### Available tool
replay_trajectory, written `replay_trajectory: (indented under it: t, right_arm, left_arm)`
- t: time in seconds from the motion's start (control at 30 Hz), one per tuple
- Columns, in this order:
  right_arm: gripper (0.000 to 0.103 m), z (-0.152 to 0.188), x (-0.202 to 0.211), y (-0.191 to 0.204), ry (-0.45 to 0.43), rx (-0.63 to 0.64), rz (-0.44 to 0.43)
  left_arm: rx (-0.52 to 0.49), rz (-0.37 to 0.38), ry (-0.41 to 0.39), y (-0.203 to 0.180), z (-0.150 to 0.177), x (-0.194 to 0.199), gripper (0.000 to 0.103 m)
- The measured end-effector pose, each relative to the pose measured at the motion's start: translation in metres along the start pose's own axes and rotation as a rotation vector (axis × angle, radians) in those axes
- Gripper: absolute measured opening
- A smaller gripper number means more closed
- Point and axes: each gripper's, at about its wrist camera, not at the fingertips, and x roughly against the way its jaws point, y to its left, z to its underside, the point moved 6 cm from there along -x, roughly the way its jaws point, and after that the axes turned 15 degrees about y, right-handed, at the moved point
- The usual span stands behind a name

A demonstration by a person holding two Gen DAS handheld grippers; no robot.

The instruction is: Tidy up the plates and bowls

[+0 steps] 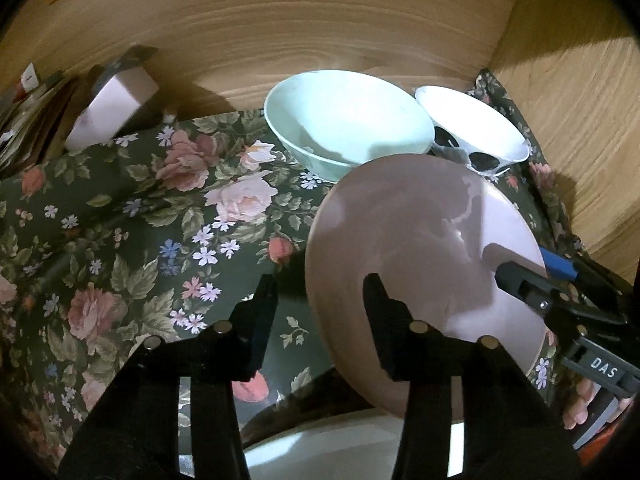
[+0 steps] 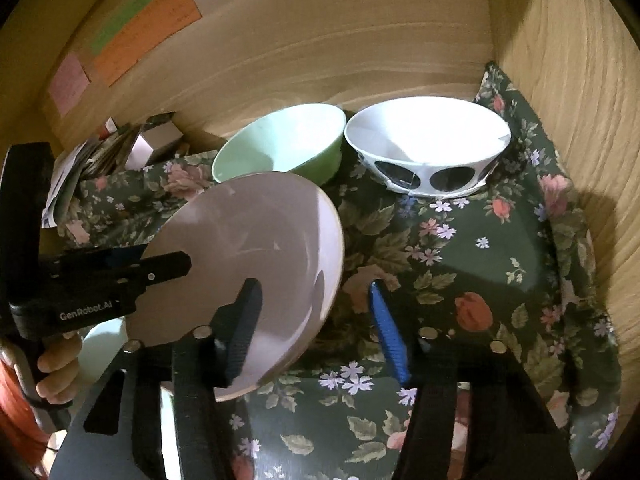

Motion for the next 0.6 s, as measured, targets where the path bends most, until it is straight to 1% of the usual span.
replay_trajectory:
  t: [0.03,0.1,0.17,0.27,0.33,0.43,0.6]
  right_arm:
    - [0.042,0.000,-0.001,0.000,0.006,0.000,-0.003]
    - [0.040,0.000,-0.004,-0.001,0.016,-0.003,-0.012]
    - [0.036,0.001,-0.007,-0.001,0.025,-0.007,-0.020]
    - [0.032,0.001,-0.011,0.000,0.036,-0.009,-0.028]
    - [0.030,0.001,-0.014,0.001,0.043,-0.010,-0.034]
    - [0.025,0.001,-0.016,0.003,0.047,-0.010,-0.046]
    - [0.024,0.000,-0.016,0.005,0.040,-0.009,-0.040]
  left_arm:
    - [-0.005,-0.001,0.002,-0.001,0.000,-0.001,0.042]
    - [-0.013,0.000,0.009,-0.003,-0.002,-0.003,0.035]
    - [-0.018,0.008,0.016,-0.005,-0.003,-0.005,0.031]
    - [-0.028,0.017,0.024,-0.007,-0.004,-0.008,0.026]
    - [-0.030,0.027,0.028,-0.009,-0.004,-0.010,0.024]
    - [-0.032,0.021,0.019,-0.010,-0.005,-0.011,0.024]
    - [-0.028,0.021,0.014,-0.010,-0.006,-0.011,0.023]
